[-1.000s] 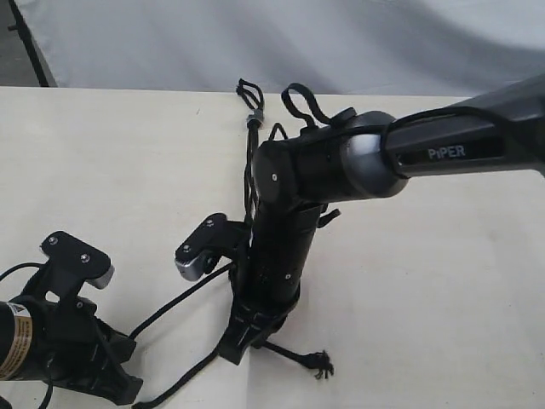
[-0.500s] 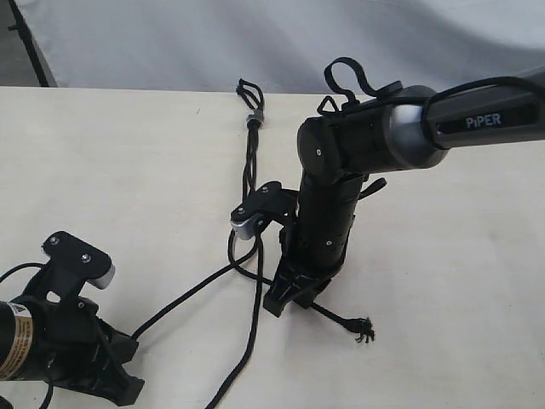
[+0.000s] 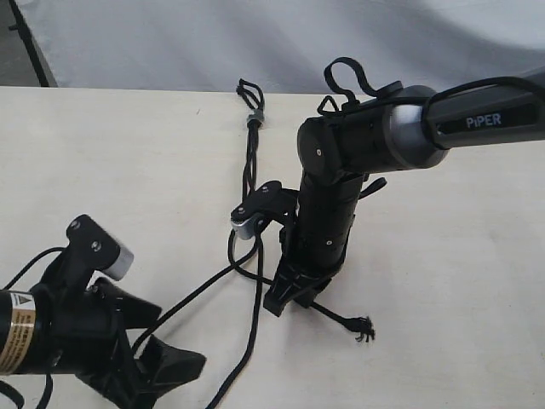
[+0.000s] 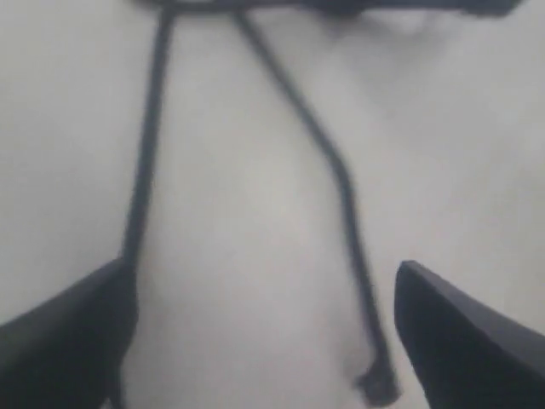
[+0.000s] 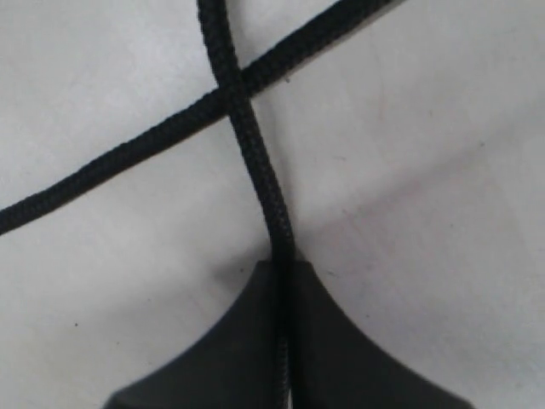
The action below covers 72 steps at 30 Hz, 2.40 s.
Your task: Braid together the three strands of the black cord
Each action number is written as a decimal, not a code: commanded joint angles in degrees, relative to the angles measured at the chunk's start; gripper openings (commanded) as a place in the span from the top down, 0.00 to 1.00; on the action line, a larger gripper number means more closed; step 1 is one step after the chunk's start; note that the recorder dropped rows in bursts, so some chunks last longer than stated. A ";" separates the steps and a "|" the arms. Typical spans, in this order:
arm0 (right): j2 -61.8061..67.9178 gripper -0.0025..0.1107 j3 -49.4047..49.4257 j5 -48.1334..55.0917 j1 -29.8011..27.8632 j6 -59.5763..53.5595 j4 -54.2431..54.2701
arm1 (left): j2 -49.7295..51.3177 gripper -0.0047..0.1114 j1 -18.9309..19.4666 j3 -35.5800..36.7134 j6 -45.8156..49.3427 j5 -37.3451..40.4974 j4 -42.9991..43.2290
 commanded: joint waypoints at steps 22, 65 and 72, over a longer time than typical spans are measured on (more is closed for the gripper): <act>0.16 0.98 0.40 -2.67 -0.15 -0.49 -1.81 | 7.26 0.23 -6.28 -3.71 -2.59 -5.45 21.86; 0.16 0.98 0.40 -2.24 -0.15 -1.15 -1.38 | 9.62 0.95 -20.81 -9.28 -3.74 48.33 19.53; 0.16 0.98 0.40 -2.24 -0.15 -1.15 -1.27 | 18.56 0.95 -20.81 -9.28 -5.17 47.34 19.16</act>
